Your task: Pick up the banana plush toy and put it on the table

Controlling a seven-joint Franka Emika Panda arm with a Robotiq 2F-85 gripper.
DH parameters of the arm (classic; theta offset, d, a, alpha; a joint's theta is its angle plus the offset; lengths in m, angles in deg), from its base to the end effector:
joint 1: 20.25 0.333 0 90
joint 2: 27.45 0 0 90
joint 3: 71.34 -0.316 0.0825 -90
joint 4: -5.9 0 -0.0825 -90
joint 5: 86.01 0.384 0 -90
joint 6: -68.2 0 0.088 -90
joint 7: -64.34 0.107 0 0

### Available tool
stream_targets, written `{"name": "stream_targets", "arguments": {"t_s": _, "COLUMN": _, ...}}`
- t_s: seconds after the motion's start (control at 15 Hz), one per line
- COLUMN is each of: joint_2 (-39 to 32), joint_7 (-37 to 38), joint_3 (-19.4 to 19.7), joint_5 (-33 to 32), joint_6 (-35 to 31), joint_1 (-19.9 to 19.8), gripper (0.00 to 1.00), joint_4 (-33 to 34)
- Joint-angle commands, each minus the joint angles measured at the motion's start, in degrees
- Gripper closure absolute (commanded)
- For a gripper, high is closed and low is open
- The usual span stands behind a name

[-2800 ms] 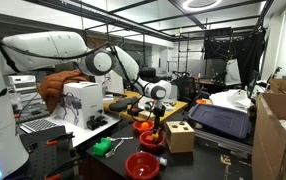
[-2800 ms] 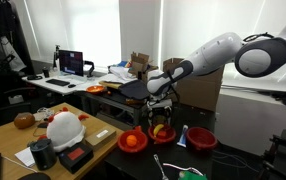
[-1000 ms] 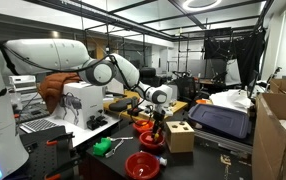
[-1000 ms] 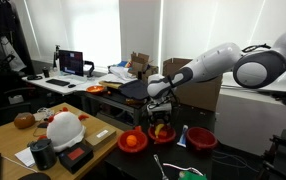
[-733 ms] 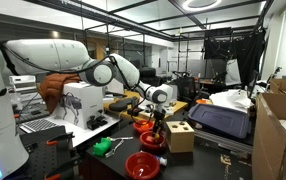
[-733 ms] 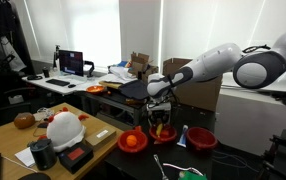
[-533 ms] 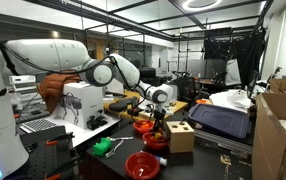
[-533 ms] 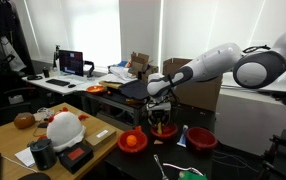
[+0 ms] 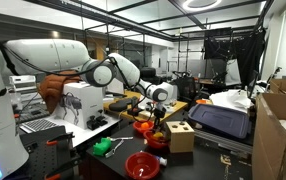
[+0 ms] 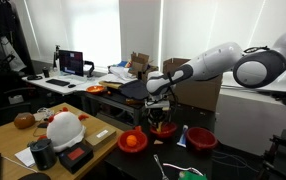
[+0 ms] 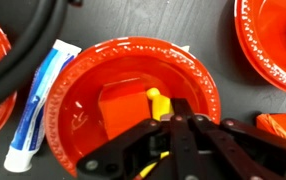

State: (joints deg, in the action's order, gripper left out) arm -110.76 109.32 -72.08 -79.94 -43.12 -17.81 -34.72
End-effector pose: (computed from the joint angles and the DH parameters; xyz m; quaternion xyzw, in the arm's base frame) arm 0.7496 0.0443 0.0188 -0.9163 0.3815 0.1220 0.0045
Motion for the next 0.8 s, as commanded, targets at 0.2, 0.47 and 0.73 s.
{"name": "stream_targets", "arguments": {"t_s": 0.2, "joint_2": 1.3, "joint_7": -4.1, "joint_3": -2.1, "joint_5": 0.6, "joint_6": 0.5, "joint_1": -1.4, "gripper": 1.0, "joint_4": 0.4}}
{"name": "stream_targets", "arguments": {"t_s": 0.47, "joint_2": 2.9, "joint_7": -6.2, "joint_3": -1.4, "joint_5": -0.6, "joint_6": 0.5, "joint_1": -1.1, "gripper": 0.99, "joint_4": -0.3}}
{"name": "stream_targets", "arguments": {"t_s": 0.73, "joint_2": 4.8, "joint_7": -5.5, "joint_3": 0.6, "joint_5": -2.5, "joint_6": 1.5, "joint_1": -1.0, "gripper": 0.99, "joint_4": -1.2}}
